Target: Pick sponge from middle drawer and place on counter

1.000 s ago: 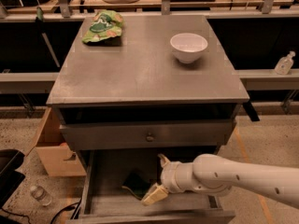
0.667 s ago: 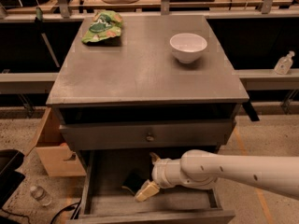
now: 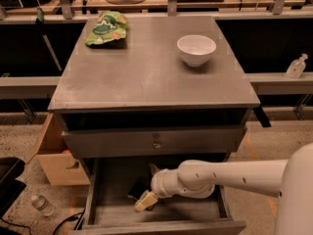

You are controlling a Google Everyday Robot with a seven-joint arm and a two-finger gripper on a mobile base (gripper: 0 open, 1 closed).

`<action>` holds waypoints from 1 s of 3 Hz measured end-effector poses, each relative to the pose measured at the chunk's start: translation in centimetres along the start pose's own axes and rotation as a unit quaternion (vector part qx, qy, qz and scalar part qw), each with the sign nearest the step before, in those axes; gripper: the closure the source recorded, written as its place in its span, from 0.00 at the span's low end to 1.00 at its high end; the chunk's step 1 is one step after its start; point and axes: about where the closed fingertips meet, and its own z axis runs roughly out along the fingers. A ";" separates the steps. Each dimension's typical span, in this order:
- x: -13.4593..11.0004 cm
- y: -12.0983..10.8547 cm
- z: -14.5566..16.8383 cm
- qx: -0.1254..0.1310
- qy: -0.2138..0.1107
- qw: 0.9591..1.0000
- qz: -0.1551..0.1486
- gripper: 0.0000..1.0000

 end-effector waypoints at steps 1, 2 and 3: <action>1.1 -0.1 2.3 -0.007 -0.016 1.000 0.006 0.00; 2.4 -0.3 3.8 -0.005 -0.020 1.000 0.009 0.00; 3.7 -0.2 5.0 0.003 -0.006 1.000 0.003 0.18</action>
Offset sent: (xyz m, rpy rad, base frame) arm 0.0110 0.0096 -0.0672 0.0479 0.0015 -0.0194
